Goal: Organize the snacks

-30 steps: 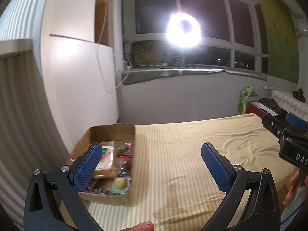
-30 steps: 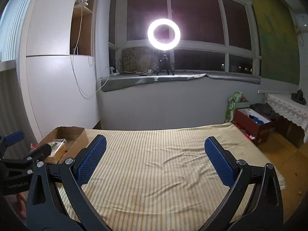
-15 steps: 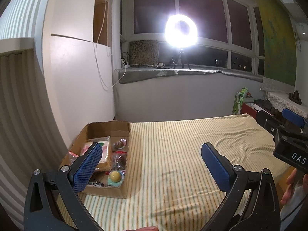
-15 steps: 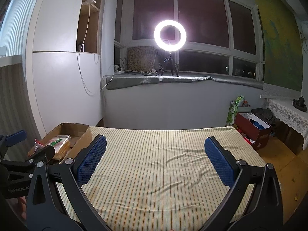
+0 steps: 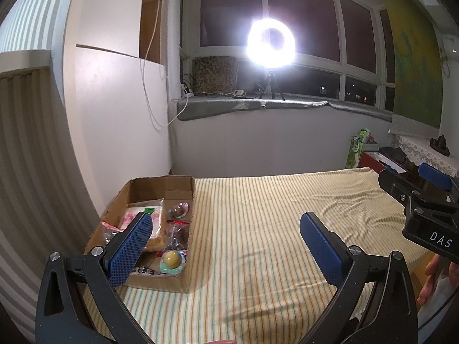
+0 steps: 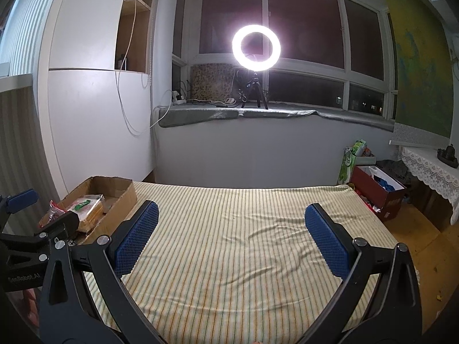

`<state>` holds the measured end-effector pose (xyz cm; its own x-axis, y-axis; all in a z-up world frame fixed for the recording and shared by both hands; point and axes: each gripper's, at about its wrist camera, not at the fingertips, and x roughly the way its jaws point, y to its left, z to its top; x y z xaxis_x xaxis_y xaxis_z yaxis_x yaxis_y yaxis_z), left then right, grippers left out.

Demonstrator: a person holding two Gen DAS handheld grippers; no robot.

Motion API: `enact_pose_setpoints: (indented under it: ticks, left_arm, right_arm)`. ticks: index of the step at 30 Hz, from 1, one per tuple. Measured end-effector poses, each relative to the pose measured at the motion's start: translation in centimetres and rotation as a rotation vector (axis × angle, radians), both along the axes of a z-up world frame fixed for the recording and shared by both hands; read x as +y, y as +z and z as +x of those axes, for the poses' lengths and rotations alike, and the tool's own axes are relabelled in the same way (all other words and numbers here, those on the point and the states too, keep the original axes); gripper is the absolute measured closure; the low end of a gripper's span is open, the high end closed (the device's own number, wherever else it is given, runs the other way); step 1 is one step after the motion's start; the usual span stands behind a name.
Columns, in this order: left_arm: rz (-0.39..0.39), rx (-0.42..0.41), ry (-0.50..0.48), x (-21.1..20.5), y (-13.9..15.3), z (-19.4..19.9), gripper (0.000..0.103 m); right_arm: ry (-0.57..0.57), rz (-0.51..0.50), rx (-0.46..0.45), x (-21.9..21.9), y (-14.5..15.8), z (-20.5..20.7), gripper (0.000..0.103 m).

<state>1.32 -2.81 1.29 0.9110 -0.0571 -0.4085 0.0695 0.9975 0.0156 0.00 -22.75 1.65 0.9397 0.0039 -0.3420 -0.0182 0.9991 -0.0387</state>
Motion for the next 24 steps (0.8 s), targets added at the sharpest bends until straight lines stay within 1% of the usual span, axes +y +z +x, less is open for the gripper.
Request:
enact_pose_setpoints:
  ticks: [24]
  left_arm:
    - [-0.003,0.007,-0.005,0.21,0.02,-0.1,0.001]
  right_arm:
    - [0.009,-0.001,0.001,0.0,-0.31,-0.31,0.0]
